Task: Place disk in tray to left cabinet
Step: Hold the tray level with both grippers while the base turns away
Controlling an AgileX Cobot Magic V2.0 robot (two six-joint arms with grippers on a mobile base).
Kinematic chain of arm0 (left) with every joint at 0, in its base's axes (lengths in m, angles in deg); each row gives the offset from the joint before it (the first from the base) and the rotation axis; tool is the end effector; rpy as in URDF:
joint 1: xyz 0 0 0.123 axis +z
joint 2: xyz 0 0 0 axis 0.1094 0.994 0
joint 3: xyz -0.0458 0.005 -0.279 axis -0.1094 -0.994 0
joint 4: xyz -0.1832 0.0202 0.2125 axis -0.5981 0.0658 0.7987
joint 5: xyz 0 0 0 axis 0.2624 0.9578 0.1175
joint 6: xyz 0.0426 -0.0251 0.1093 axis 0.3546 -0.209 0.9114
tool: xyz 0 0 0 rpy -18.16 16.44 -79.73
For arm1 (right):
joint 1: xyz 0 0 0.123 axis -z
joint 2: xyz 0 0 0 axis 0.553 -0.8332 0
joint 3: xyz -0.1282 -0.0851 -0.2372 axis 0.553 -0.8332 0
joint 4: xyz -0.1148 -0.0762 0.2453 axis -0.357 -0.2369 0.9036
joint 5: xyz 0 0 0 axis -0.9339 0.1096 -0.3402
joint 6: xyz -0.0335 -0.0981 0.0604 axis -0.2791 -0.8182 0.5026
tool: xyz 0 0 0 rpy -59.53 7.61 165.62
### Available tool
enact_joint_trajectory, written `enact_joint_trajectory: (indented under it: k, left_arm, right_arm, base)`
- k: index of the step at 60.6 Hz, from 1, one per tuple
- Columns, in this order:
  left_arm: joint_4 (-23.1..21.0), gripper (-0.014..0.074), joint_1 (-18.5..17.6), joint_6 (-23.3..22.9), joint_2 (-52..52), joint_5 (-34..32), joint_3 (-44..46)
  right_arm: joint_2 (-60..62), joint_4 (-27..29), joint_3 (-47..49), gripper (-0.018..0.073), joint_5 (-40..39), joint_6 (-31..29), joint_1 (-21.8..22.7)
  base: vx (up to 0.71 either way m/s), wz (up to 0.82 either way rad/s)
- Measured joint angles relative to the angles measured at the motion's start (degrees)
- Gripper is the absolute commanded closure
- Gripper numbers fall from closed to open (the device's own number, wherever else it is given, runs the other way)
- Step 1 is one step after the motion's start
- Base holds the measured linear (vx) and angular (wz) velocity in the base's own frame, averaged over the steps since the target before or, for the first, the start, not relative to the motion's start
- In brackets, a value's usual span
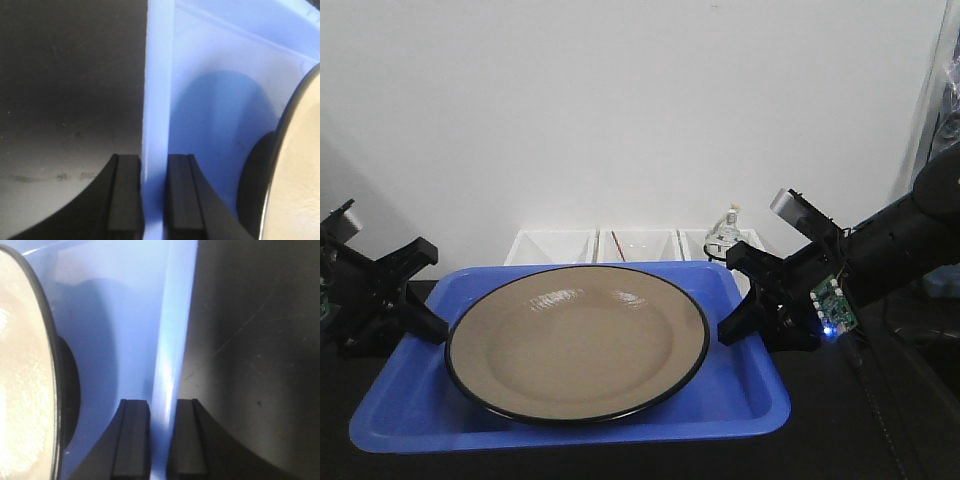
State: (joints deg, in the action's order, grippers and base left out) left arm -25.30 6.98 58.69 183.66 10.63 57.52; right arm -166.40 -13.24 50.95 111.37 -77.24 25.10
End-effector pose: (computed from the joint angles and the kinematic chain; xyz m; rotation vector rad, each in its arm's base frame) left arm 0.3862 -0.0627 0.3318 -0.2660 2.6645 -0.9010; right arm 0.4007 0.1318 0.3216 -0.0641 2.6763 0.9812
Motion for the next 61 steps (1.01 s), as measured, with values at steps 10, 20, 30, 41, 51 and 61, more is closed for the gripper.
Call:
enact_joint_trajectory:
  k: [10, 20, 30, 41, 51, 61]
  left_arm:
    - [0.0, 0.0597, 0.0, 0.0, 0.0, 0.0, 0.0]
    - [0.0, 0.0597, 0.0, 0.0, 0.0, 0.0, 0.0]
    - [0.0, 0.0597, 0.0, 0.0, 0.0, 0.0, 0.0]
    - [0.0, 0.0597, 0.0, 0.0, 0.0, 0.0, 0.0]
    - [0.0, 0.0597, 0.0, 0.0, 0.0, 0.0, 0.0]
    - [0.0, 0.0597, 0.0, 0.0, 0.0, 0.0, 0.0]
  right_arm:
    - [0.0, 0.0, 0.0, 0.0564, -0.3, -2.3, 0.0]
    - [0.0, 0.0, 0.0, 0.0564, -0.4, -2.6, 0.0]
    - [0.0, 0.0, 0.0, 0.0564, -0.4, -2.7, 0.0]
    - [0.0, 0.0, 0.0, 0.0564, -0.4, -2.7, 0.0]
    - [0.0, 0.0, 0.0, 0.0564, -0.4, -2.7, 0.0]
    - [0.0, 0.0, 0.0, 0.0564, -0.4, -2.7, 0.0]
  base:
    - [0.0, 0.0]
    - [0.0, 0.0]
    - [0.0, 0.0]
    - [0.0, 0.0]
    - [0.0, 0.0]
    - [0.0, 0.0]
